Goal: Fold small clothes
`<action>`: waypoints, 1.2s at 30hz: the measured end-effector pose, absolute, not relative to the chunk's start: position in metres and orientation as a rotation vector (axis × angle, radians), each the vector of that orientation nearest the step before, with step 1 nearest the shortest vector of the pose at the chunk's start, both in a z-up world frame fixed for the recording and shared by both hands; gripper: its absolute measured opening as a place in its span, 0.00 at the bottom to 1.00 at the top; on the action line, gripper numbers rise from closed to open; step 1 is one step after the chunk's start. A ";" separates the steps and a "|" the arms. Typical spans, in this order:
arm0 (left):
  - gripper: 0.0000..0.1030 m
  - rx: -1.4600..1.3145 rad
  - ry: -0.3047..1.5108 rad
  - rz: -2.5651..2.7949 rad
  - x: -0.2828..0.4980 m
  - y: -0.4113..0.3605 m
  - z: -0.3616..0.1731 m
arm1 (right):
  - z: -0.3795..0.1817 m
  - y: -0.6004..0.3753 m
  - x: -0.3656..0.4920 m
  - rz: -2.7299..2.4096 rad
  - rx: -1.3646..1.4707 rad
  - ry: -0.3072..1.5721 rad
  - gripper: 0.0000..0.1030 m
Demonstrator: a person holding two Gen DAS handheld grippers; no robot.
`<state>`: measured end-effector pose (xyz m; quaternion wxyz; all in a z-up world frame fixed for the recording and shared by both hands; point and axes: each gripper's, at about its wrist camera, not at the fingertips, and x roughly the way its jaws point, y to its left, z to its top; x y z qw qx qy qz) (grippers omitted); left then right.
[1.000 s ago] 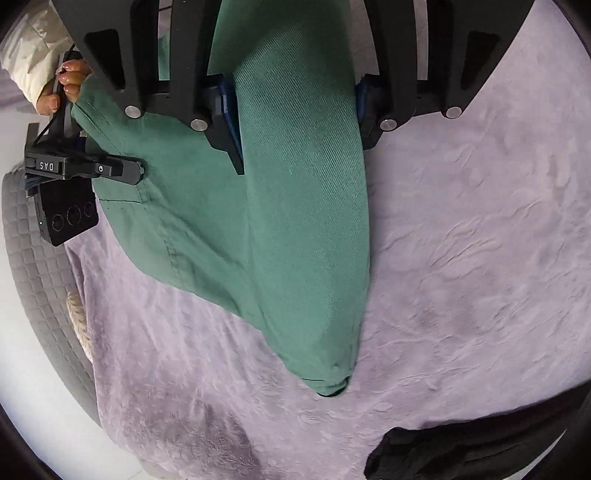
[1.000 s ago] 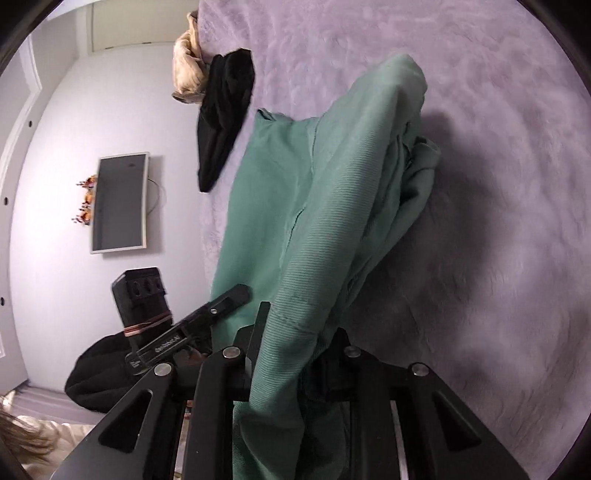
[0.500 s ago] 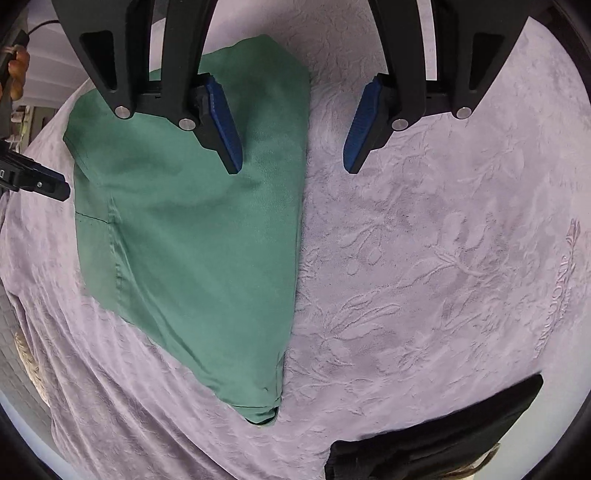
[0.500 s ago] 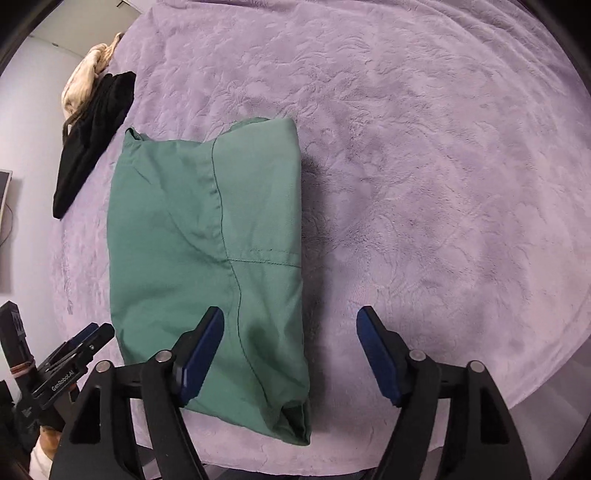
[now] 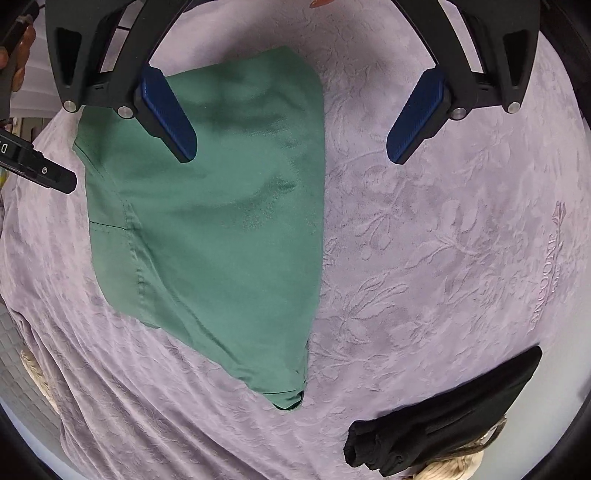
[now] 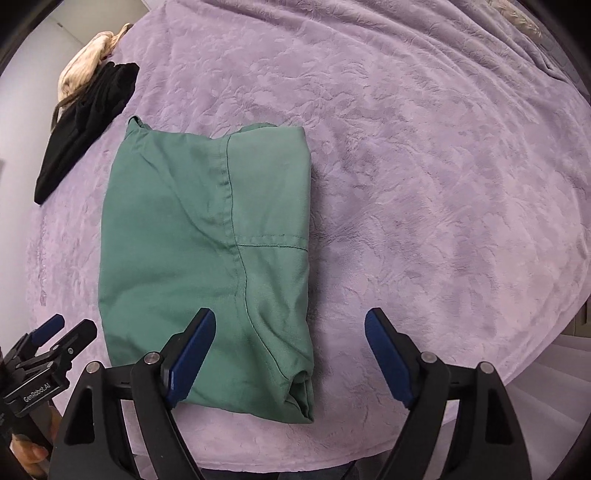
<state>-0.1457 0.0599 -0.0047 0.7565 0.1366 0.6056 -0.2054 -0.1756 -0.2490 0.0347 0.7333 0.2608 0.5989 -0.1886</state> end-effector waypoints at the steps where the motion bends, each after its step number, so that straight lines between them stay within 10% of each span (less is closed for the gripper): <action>1: 1.00 0.300 1.320 -0.445 -0.147 0.060 -0.003 | 0.036 -0.249 -0.176 -0.422 0.567 1.317 0.83; 36: 1.00 0.309 1.316 -0.427 -0.153 0.060 0.005 | 0.043 -0.239 -0.177 -0.428 0.565 1.312 0.83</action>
